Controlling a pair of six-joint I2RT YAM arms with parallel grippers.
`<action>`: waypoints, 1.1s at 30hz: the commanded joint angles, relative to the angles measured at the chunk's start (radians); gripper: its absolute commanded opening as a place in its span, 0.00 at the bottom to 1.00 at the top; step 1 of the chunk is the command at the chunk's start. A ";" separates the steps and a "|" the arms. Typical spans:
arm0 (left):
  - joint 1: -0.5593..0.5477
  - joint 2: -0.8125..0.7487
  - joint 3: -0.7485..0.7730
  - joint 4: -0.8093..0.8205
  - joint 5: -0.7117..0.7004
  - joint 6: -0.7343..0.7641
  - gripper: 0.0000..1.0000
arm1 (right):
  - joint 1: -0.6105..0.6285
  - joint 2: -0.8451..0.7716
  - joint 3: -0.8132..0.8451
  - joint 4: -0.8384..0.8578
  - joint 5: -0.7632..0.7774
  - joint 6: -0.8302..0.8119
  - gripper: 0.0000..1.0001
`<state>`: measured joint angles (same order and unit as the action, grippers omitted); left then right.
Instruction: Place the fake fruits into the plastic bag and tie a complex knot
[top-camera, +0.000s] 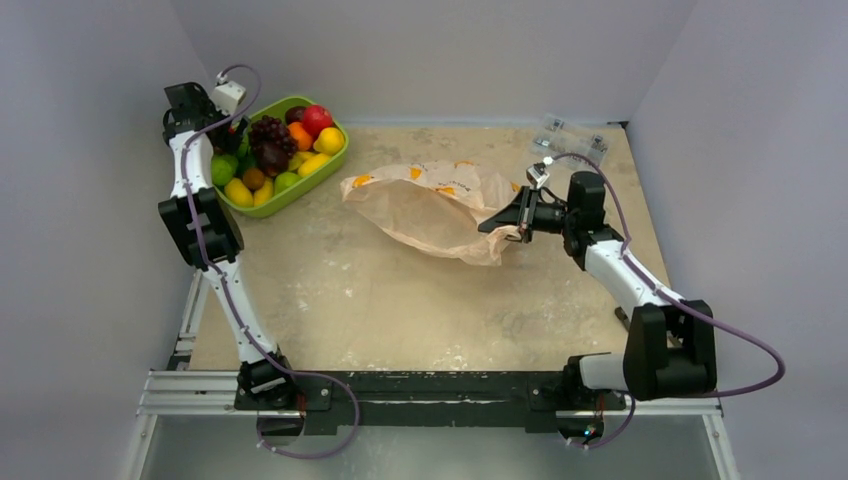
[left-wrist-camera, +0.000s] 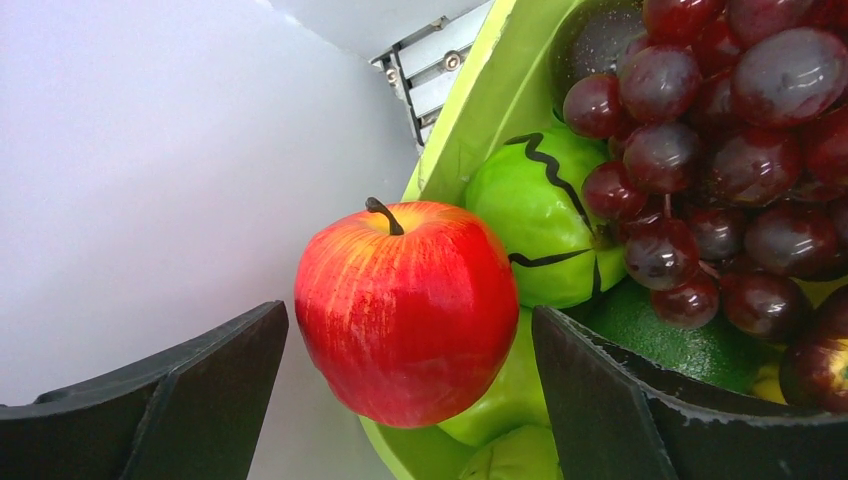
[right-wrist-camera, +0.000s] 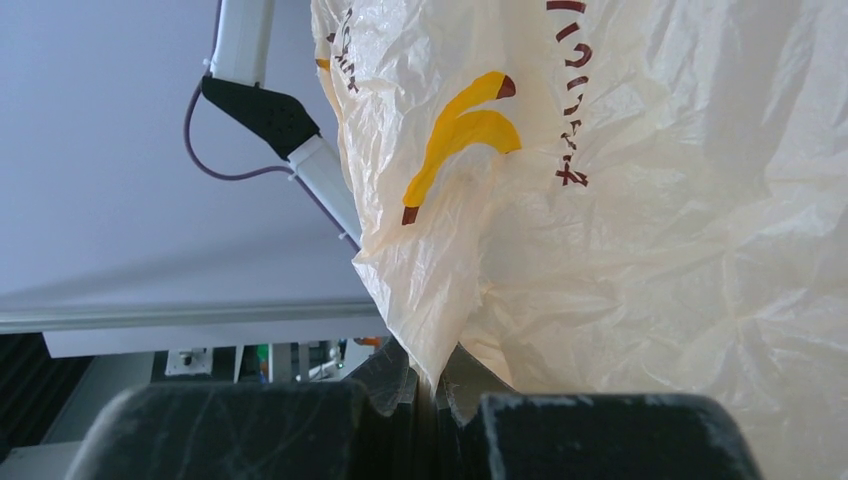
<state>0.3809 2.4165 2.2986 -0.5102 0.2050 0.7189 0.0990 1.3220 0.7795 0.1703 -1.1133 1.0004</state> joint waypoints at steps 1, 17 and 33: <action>0.018 -0.002 0.019 0.030 0.004 -0.012 0.87 | 0.001 0.009 0.059 -0.018 -0.026 -0.028 0.00; 0.013 -0.519 -0.277 -0.009 0.395 -0.188 0.38 | 0.060 -0.009 0.007 0.193 -0.032 0.189 0.00; -0.483 -1.193 -0.609 -0.443 0.921 -0.165 0.39 | 0.117 0.051 0.156 0.204 -0.045 0.393 0.00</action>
<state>0.0048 1.2106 1.7252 -0.8143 1.0260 0.5453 0.2375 1.3388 0.9253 0.3424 -1.1519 1.3254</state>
